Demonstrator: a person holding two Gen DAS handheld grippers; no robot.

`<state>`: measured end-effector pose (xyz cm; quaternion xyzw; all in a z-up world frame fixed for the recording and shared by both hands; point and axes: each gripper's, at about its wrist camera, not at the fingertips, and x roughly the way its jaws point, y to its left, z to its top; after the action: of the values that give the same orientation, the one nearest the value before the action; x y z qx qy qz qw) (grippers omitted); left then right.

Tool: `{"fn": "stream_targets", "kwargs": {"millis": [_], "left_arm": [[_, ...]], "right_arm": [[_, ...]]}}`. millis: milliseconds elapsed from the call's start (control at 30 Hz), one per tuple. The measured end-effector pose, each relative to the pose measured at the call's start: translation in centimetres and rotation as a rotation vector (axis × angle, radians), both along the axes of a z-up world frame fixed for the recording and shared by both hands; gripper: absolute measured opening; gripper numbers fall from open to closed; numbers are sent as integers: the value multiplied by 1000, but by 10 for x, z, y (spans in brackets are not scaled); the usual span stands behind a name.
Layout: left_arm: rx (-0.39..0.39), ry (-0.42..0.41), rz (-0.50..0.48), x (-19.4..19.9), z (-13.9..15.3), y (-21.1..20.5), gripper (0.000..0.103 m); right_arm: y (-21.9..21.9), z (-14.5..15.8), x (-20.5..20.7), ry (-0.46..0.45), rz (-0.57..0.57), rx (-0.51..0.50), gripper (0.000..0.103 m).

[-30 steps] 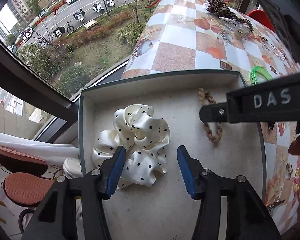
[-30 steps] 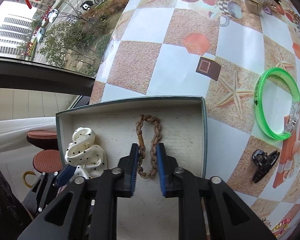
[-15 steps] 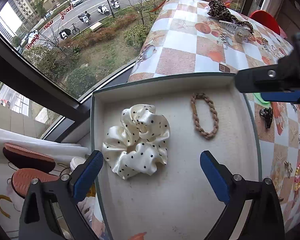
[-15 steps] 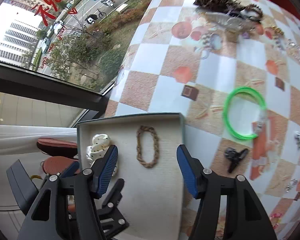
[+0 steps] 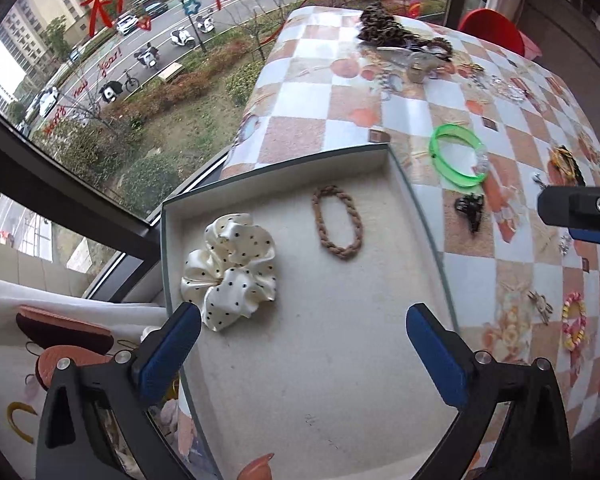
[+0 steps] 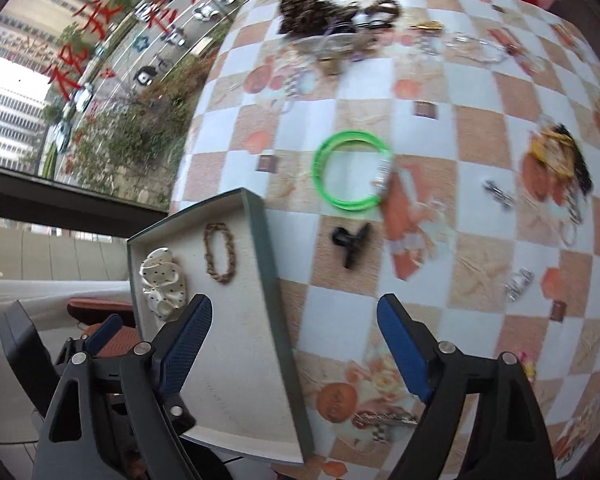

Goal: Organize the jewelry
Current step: 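Move both tools back over the jewelry on the table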

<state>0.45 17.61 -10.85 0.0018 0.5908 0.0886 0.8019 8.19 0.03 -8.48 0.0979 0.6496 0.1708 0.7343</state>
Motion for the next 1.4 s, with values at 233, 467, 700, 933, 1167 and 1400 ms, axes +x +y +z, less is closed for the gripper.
{"fn": "stream_targets", "kwargs": {"millis": [233,467,700,933,1167,1400], "left_arm": [[-7,9,-120,0,12,-34,103],[-12,5,-209,4,21,-55,103],[-33,6,-275,18,27,-72,103],[-39,-2,-295,42,28,-96,103],[-40,0,-275,78,20,-116,103],[-49,12,-268,115,0,-134,103]], "right_arm": [[-63,-1,-32,69,-107,-75,88],[-120,1,-56,87,-276,-124,88],[-158,3,-62,85,-369,-145,88],[-178,-2,-40,83,-368,-155,88],[-182,-1,9,23,-296,-158,88],[-180,-11,60,-20,-240,-148,86]]}}
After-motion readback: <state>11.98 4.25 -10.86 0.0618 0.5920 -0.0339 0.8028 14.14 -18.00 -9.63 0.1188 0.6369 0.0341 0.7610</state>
